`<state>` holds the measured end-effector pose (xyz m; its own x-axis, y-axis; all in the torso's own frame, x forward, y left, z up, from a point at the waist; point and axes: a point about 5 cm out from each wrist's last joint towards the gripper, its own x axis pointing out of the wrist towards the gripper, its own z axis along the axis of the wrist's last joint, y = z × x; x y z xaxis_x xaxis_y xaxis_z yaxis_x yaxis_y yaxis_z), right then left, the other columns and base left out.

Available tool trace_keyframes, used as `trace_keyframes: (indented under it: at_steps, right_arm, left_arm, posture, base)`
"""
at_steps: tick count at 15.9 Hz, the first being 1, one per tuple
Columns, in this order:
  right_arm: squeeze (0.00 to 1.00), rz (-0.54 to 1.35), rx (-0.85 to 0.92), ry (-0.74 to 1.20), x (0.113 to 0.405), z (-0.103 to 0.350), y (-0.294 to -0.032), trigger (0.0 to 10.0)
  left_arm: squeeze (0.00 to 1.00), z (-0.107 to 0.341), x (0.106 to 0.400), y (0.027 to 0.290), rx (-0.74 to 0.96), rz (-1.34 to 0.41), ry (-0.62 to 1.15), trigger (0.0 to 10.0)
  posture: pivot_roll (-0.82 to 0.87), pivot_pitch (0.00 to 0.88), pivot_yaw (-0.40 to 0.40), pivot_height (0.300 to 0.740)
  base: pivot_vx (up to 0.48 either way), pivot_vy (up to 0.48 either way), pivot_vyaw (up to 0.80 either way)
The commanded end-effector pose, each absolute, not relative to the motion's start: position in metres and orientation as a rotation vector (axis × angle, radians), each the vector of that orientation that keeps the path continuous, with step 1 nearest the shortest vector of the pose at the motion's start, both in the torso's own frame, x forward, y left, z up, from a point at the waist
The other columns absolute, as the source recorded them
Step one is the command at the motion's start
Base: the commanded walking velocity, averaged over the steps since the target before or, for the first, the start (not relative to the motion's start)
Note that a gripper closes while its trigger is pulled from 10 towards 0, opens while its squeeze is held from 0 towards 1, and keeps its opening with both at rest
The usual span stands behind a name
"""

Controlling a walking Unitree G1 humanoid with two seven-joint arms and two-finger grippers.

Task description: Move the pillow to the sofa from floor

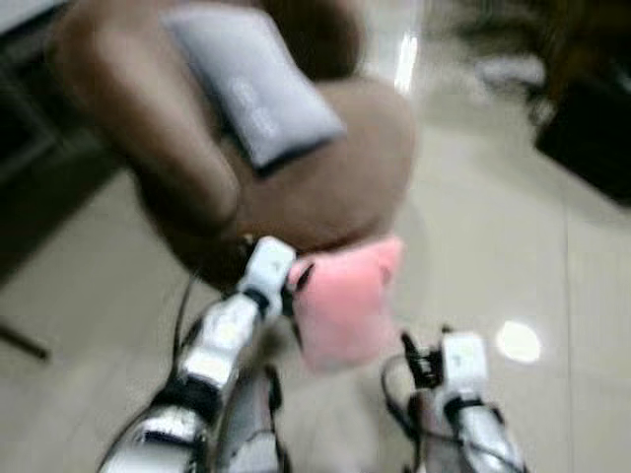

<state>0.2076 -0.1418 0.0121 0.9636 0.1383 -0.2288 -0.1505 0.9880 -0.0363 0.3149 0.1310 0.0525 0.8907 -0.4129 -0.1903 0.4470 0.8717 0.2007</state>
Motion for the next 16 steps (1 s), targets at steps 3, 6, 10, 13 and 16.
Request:
trace_keyframes:
  at_steps: [3,6,10,13,16]
  right_arm:
    - [0.00,0.158,-0.038,0.228,0.205,0.013,-0.136,10.0]
    - [0.00,0.146,-0.035,0.143,0.208,0.021,-0.139,10.0]
    - [0.00,0.167,-0.029,0.118,0.220,0.027,-0.144,10.0]
    - [0.00,0.221,-0.035,0.127,0.224,0.025,-0.140,10.0]
    - [0.00,0.236,-0.033,0.128,0.225,0.024,-0.138,10.0]
  left_arm:
    - [0.00,0.045,0.312,0.137,0.231,-0.428,0.187,10.0]
    - [0.00,0.054,0.298,0.166,0.041,-0.258,0.111,10.0]
    - [0.00,0.032,0.233,0.195,0.068,-0.218,0.184,10.0]
    - [0.00,0.018,0.215,0.187,0.106,-0.330,0.267,10.0]
    - [0.00,0.013,0.205,0.246,0.166,-0.229,0.317,10.0]
  posture:
    - [-0.01,0.097,0.094,0.517]
    - [0.01,0.073,0.076,0.517]
    - [0.08,0.066,0.024,0.517]
    - [0.13,0.066,-0.001,0.517]
    - [0.12,0.059,0.002,0.517]
  base:
    - [0.461,0.000,0.00]
    - [0.154,0.000,0.00]
    - [0.000,0.000,0.00]
    - [0.000,0.000,0.00]
    - [0.000,0.000,0.00]
